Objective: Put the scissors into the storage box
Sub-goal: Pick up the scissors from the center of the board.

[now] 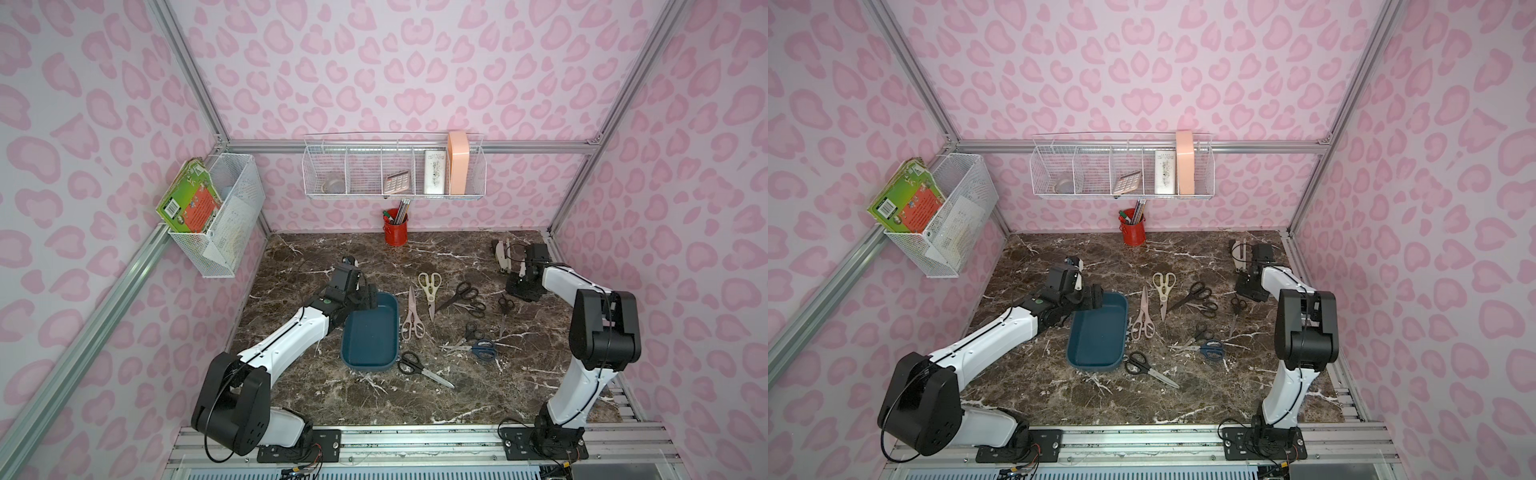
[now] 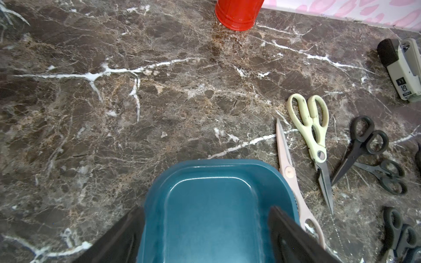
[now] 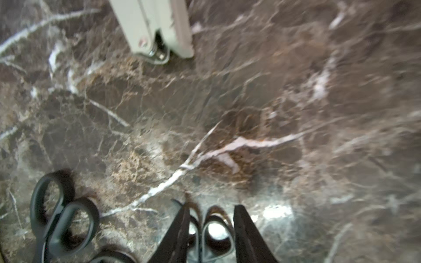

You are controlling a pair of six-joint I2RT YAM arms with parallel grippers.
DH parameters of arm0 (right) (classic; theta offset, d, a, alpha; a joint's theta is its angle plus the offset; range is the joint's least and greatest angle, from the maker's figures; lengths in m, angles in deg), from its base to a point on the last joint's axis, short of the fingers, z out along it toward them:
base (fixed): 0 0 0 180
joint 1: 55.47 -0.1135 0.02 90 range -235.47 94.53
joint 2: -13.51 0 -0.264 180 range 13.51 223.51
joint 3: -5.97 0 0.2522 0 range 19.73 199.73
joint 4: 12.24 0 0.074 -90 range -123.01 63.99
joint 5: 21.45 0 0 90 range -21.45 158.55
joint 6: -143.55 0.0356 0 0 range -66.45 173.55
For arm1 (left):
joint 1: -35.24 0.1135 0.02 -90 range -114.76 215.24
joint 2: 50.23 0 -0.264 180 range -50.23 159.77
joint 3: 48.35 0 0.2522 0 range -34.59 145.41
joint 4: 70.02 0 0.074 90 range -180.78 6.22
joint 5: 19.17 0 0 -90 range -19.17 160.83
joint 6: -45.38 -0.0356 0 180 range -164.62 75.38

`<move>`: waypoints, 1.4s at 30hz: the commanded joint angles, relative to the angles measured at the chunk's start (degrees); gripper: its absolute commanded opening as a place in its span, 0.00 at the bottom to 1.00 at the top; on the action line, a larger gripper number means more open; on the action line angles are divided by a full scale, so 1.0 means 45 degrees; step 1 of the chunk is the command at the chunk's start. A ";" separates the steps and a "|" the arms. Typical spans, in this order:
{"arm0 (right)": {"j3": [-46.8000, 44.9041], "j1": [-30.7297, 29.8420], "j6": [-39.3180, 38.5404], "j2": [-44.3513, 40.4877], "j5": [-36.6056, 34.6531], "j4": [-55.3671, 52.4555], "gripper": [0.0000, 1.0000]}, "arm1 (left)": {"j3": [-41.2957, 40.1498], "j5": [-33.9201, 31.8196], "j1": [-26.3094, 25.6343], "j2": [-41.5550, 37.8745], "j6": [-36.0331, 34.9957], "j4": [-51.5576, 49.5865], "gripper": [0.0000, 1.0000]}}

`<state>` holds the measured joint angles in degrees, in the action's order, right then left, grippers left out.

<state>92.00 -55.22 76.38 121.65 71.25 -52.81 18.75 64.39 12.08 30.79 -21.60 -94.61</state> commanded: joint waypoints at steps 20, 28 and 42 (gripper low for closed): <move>0.0143 -0.0709 0.0395 0.0402 -0.0971 -0.1388 0.30 | 0.0147 -0.0641 -0.0021 0.0324 0.0234 -0.0415 0.90; 0.0064 -0.0727 0.0420 0.0672 -0.1188 -0.1310 0.25 | 0.0114 -0.0845 -0.0029 0.0376 0.0226 -0.0505 0.90; 0.0104 -0.0658 0.0426 0.0586 -0.1416 -0.1215 0.00 | 0.0381 -0.0905 -0.0016 0.0619 0.0438 -0.1007 0.91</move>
<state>92.26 -58.37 77.93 124.22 64.82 -57.77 19.49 60.83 12.02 33.19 -20.33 -97.54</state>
